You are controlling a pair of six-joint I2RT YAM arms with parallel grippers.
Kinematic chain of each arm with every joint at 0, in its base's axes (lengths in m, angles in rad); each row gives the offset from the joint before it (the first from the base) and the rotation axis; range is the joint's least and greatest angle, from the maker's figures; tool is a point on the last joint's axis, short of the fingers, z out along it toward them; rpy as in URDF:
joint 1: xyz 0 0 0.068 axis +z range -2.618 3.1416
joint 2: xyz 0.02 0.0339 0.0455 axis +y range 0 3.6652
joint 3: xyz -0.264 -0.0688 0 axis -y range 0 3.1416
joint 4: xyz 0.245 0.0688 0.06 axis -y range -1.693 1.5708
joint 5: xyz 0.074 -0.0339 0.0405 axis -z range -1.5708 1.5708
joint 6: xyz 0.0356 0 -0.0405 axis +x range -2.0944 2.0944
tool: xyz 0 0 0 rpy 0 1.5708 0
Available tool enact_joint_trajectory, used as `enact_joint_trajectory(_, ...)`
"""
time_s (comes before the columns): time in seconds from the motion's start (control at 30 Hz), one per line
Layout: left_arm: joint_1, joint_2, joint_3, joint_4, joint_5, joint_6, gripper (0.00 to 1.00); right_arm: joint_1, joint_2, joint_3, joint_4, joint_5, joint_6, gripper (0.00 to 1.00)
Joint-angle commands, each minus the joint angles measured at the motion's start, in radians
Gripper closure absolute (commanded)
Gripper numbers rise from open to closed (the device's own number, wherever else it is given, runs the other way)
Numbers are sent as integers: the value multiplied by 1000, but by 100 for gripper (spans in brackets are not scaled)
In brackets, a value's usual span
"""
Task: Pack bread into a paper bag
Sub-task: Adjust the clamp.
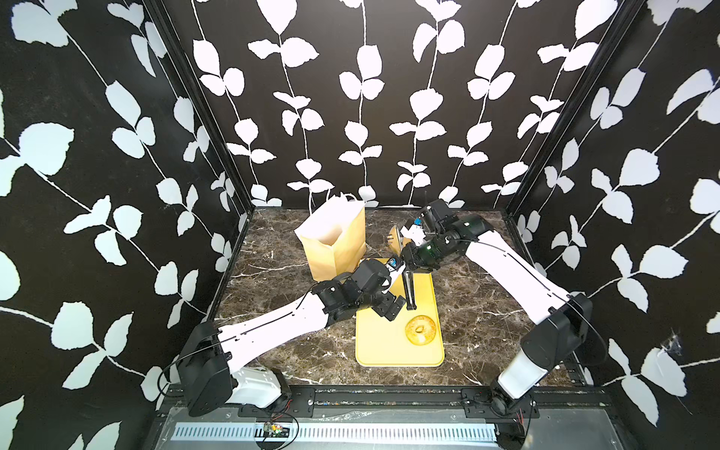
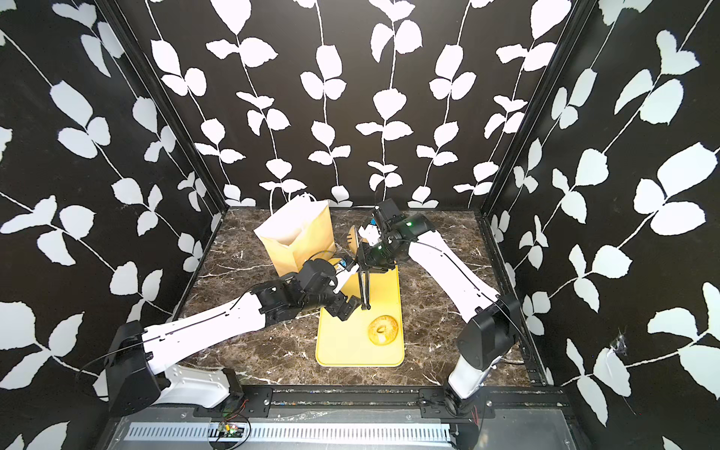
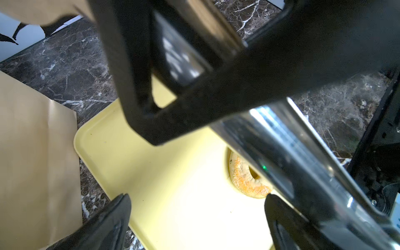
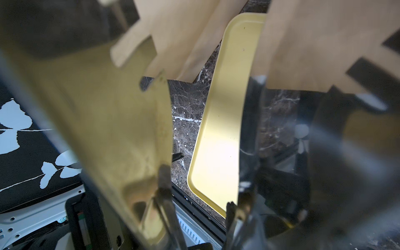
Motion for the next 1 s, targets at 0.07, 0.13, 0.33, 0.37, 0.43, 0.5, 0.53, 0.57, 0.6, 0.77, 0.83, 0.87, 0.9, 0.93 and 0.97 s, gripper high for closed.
enact_joint_trajectory(0.07,-83,13,103,201,132,54,2,31,9,-25,138,-69,34,60)
enact_joint_trajectory(0.13,-87,31,133,202,144,52,2,30,13,-23,136,-71,32,60)
enact_joint_trajectory(0.33,-108,65,208,204,158,61,1,28,13,-30,128,-73,24,59)
enact_joint_trajectory(0.37,-111,67,211,206,157,62,2,28,10,-33,127,-73,24,59)
enact_joint_trajectory(0.43,-114,64,215,211,158,59,2,26,9,-34,126,-71,22,59)
enact_joint_trajectory(0.5,-117,58,223,217,159,57,2,21,8,-39,126,-71,21,59)
enact_joint_trajectory(0.53,-119,55,229,219,156,55,1,17,7,-43,125,-71,19,59)
enact_joint_trajectory(0.57,-121,50,234,224,154,54,2,16,8,-48,122,-73,19,58)
enact_joint_trajectory(0.6,-123,47,239,227,152,53,2,14,8,-53,119,-73,17,58)
enact_joint_trajectory(0.77,-130,57,262,241,180,34,2,11,6,-76,113,-71,10,57)
enact_joint_trajectory(0.83,-134,69,269,240,193,26,2,11,8,-82,117,-71,10,57)
enact_joint_trajectory(0.87,-135,74,272,243,201,23,2,11,9,-87,118,-73,12,57)
enact_joint_trajectory(0.9,-138,77,276,242,205,25,2,11,9,-88,118,-74,11,57)
enact_joint_trajectory(0.93,-140,79,278,239,204,27,1,11,7,-92,121,-76,12,57)
enact_joint_trajectory(0.97,-141,79,277,237,198,30,2,12,6,-92,119,-76,11,57)
